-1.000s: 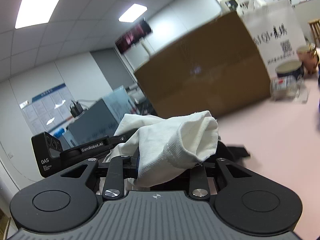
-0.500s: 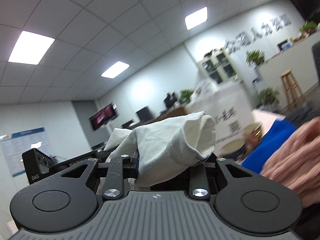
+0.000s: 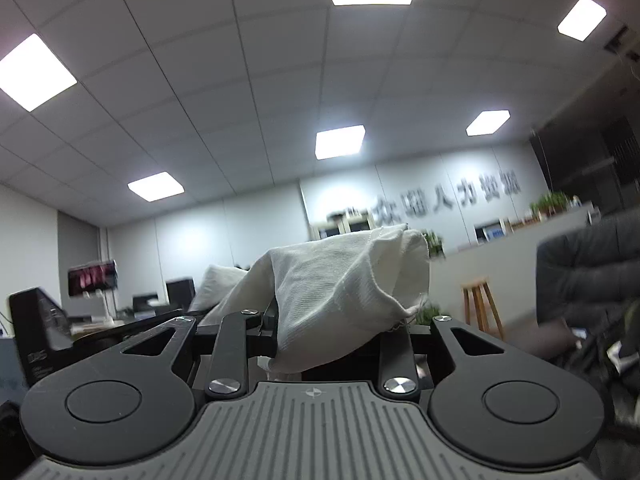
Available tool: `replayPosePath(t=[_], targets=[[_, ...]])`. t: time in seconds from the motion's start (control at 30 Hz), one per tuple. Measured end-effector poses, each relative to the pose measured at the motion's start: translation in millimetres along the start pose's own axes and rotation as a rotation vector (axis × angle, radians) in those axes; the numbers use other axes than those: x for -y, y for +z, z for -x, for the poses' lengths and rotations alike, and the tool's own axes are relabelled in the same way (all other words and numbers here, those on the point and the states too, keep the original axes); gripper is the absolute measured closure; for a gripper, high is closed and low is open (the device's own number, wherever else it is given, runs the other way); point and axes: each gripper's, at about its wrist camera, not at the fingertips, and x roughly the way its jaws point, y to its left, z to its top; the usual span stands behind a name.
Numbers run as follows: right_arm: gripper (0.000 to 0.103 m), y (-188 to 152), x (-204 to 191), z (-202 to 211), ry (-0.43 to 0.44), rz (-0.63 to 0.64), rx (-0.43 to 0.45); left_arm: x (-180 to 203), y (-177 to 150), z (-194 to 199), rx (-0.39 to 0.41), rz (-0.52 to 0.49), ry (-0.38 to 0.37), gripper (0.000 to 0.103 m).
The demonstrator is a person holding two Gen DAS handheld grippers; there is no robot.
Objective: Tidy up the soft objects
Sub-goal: 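Lift the white cloth with both grippers and carry it toward the sofa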
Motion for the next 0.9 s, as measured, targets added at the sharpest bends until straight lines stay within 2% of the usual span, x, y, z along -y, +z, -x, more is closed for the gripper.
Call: replayPosePath(t=[0.03, 0.13, 0.23, 0.3, 0.4, 0.6, 0.7, 0.77, 0.9], targets=[[0.077, -8, 8, 0, -0.023, -0.021, -0.045, -7, -10, -10, -0.05, 0.032, 0.004, 0.089], [0.077, -33, 15, 4, -0.089, 0.005, -0.126, -16, -41, -27, -0.163, 0.034, 0.013, 0.085], [0.077, -54, 16, 3, -0.119, 0.028, -0.19, -29, -66, -34, -0.252, 0.082, 0.039, 0.08], [0.077, -65, 17, -2, -0.132, 0.032, -0.226, -34, -81, -36, -0.281, 0.098, 0.058, 0.078], [0.076, -83, 23, -13, -0.162, -0.006, -0.28, -43, -92, -40, -0.306, 0.101, 0.083, 0.068], [0.073, -109, 25, -26, -0.175, -0.047, -0.333, -57, -102, -33, -0.32, 0.223, 0.079, 0.051], [0.073, -107, 20, -24, -0.164, -0.069, -0.32, -54, -95, -24, -0.304, 0.262, 0.061, 0.053], [0.073, -102, 19, -23, -0.158, -0.071, -0.315, -51, -90, -21, -0.293, 0.266, 0.047, 0.059], [0.069, -95, 23, -20, -0.151, -0.093, -0.317, -46, -84, -21, -0.317, 0.25, 0.04, 0.058]])
